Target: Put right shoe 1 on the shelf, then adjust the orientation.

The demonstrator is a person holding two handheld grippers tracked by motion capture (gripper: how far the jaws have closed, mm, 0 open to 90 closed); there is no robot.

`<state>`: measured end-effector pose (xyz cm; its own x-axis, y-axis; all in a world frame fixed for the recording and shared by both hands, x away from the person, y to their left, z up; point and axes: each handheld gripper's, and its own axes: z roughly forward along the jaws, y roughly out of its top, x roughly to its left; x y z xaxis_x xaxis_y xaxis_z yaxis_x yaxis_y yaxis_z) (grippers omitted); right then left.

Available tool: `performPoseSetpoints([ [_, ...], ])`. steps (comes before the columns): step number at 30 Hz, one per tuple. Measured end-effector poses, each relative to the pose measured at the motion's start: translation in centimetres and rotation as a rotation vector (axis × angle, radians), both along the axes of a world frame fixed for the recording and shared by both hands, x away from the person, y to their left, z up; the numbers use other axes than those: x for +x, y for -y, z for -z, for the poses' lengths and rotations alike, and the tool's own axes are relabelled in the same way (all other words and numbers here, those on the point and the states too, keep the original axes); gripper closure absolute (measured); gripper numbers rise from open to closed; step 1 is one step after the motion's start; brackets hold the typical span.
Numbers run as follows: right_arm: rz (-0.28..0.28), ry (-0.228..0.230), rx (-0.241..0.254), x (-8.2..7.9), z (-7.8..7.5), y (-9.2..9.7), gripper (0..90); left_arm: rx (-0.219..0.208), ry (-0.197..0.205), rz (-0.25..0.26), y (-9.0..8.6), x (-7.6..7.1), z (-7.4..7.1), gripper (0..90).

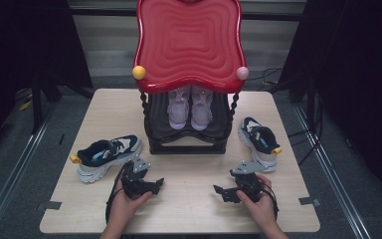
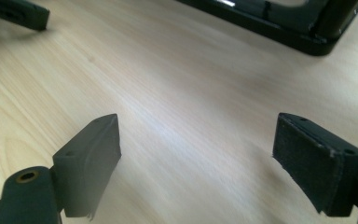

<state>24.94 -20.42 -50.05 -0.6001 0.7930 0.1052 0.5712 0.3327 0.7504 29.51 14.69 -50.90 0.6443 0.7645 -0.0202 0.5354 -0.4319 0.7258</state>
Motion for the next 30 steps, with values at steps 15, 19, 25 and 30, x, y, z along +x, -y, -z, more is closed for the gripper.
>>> performPoseSetpoints([
  [15,-0.039,0.008,-0.083,-0.61,0.96,0.03,13.3,0.002,0.000,-0.001,-0.01,-0.01,-0.01,14.4],
  [19,-0.046,0.008,-0.088,-0.61,0.97,0.03,13.1,0.001,0.000,-0.001,-0.01,-0.01,-0.01,14.4],
  [25,-0.050,0.009,-0.090,-0.60,0.97,0.06,13.0,-0.001,-0.002,0.001,-0.02,0.01,-0.01,14.2],
  [30,-0.054,0.010,-0.090,-0.58,0.98,0.09,13.0,0.013,0.000,0.008,-0.01,0.05,-0.13,16.0],
])
